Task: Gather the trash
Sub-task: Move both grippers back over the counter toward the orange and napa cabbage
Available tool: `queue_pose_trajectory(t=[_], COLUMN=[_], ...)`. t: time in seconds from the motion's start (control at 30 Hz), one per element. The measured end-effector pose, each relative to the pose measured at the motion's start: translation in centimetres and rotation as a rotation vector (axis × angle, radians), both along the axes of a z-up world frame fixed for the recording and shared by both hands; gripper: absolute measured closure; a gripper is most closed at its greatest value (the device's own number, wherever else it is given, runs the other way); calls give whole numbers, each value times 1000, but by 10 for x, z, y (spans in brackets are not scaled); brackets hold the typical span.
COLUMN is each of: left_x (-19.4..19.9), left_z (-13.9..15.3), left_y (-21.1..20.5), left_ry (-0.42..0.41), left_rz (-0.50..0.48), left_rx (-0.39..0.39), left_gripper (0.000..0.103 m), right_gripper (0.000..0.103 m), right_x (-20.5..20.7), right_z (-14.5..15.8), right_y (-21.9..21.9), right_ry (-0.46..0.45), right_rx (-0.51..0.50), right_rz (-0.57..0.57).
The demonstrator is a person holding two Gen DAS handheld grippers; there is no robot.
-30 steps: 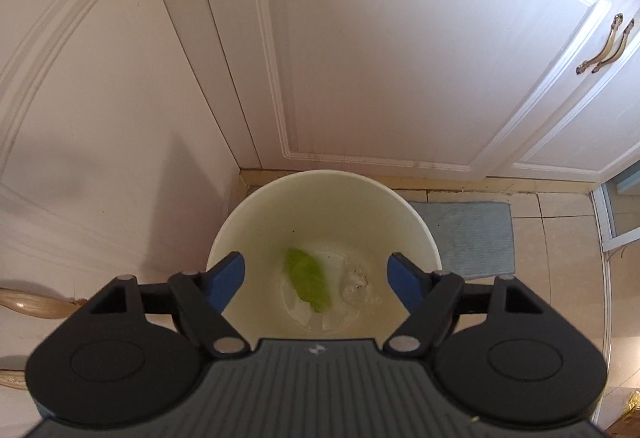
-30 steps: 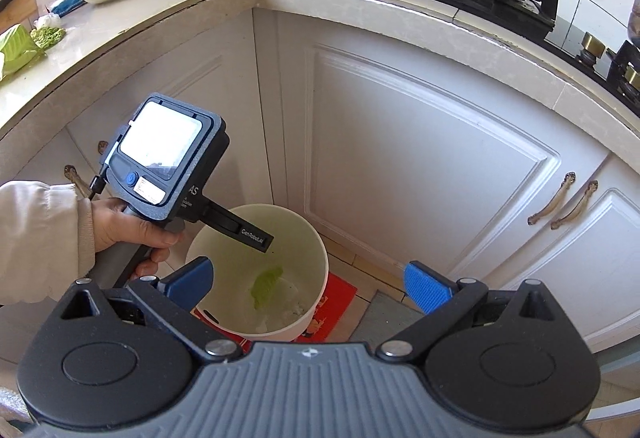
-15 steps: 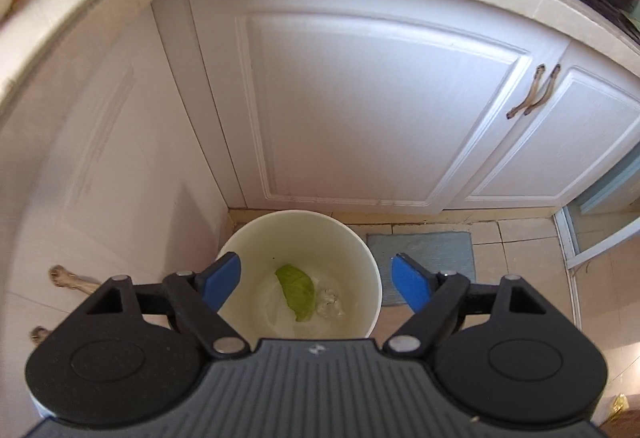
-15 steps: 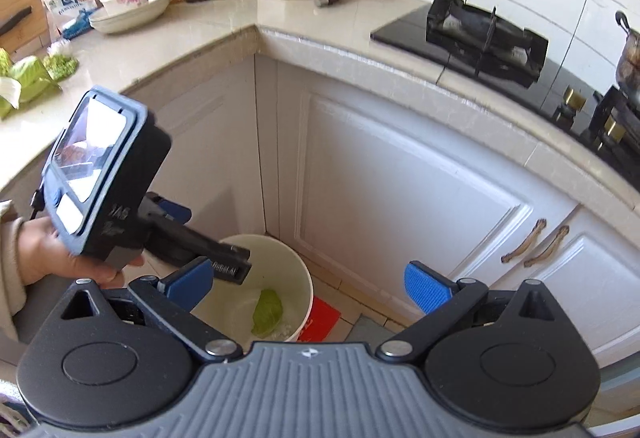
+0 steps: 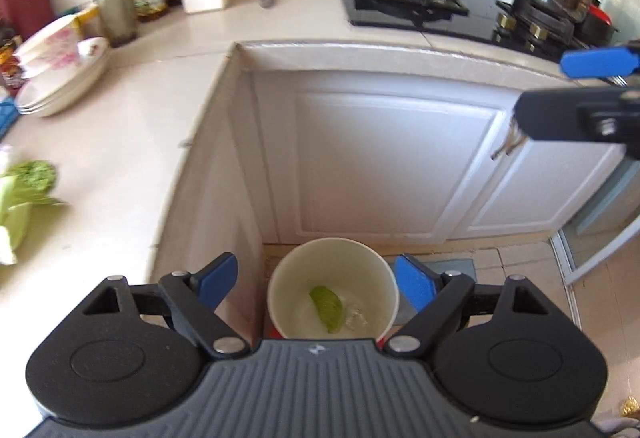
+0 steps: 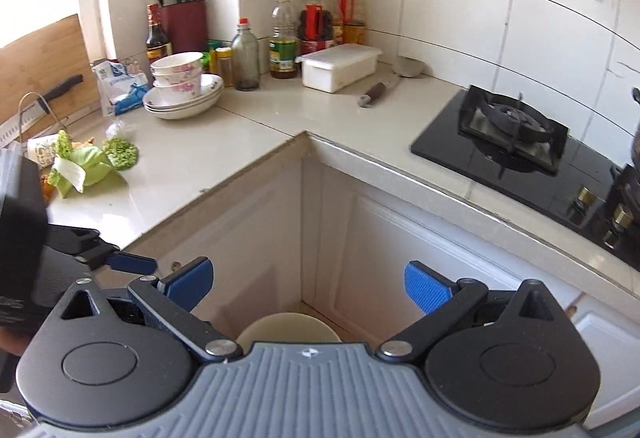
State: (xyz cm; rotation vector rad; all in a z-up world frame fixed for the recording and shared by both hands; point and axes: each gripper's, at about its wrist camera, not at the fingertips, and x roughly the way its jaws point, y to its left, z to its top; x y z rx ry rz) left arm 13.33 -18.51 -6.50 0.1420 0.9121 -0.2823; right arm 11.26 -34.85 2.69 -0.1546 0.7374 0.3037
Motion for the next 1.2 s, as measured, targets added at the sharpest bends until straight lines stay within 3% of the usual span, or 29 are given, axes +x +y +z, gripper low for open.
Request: queue_pose_trajectory(t=[0.2, 0.67, 0.87, 1.07, 1.13, 1.2], left_x=[-11, -21, -17, -6, -1, 4], left_z=[23, 9, 2, -7, -13, -19], left_y=[67, 228, 281, 318, 324, 328], left_ry=[-69, -78, -99, -104, -91, -74], left_rz=[154, 529, 599, 622, 617, 616], left_rx=[20, 112, 116, 21, 2, -23], left_gripper=[16, 16, 16, 22, 32, 36], right_gripper=[0, 0, 0, 0, 0, 0], right_x=[22, 60, 63, 66, 68, 68], right_z=[-14, -39, -43, -48, -51, -53], right_y=[54, 193, 231, 252, 257, 263], right_ry=[26, 27, 22, 43, 49, 48], right_rx=[36, -1, -25, -31, -31, -38], right_rz=[120, 438, 530, 569, 582, 595])
